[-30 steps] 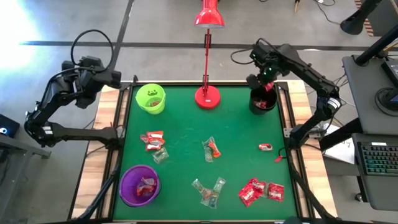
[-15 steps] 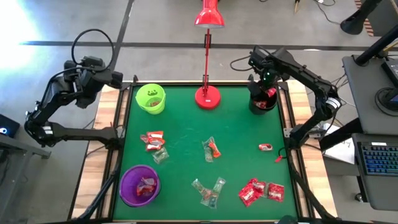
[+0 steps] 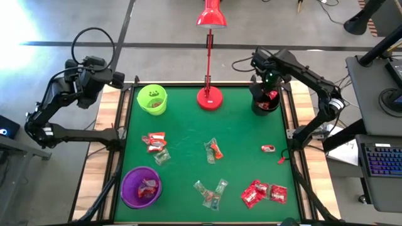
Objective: Sort candy
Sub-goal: Put the red candy into the black bucket
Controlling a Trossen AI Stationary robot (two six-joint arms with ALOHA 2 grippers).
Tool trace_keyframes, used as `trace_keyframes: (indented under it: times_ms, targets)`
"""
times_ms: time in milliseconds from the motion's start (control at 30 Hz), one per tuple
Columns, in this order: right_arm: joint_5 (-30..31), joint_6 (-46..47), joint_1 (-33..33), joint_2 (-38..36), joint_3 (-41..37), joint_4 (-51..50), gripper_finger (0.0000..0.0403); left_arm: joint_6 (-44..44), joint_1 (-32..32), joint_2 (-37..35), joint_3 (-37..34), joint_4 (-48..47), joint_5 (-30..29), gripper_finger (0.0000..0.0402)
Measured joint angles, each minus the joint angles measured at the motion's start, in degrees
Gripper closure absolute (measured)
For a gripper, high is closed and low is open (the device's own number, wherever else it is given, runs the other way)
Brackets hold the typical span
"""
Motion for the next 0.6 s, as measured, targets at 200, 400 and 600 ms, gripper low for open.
trace_keyframes:
  times_ms: [200, 400, 600]
  targets:
    - [0.9, -0.8, 0.0, 0.0, -1.3, 0.0, 0.0390, 0.0, 0.0, -0.4, 0.0, 0.8, 0.0, 0.0294]
    - [0.5, -0.8, 0.0, 0.0, -1.3, 0.5, 0.0390, 0.2, 0.0, -0.8, 0.0, 1.2, 0.0, 0.0294]
    - [-4.3, -1.2, 0.0, 0.1, -1.3, 0.5, 0.0383, 3.0, 0.0, -1.2, 0.0, 3.1, -0.1, 0.0294]
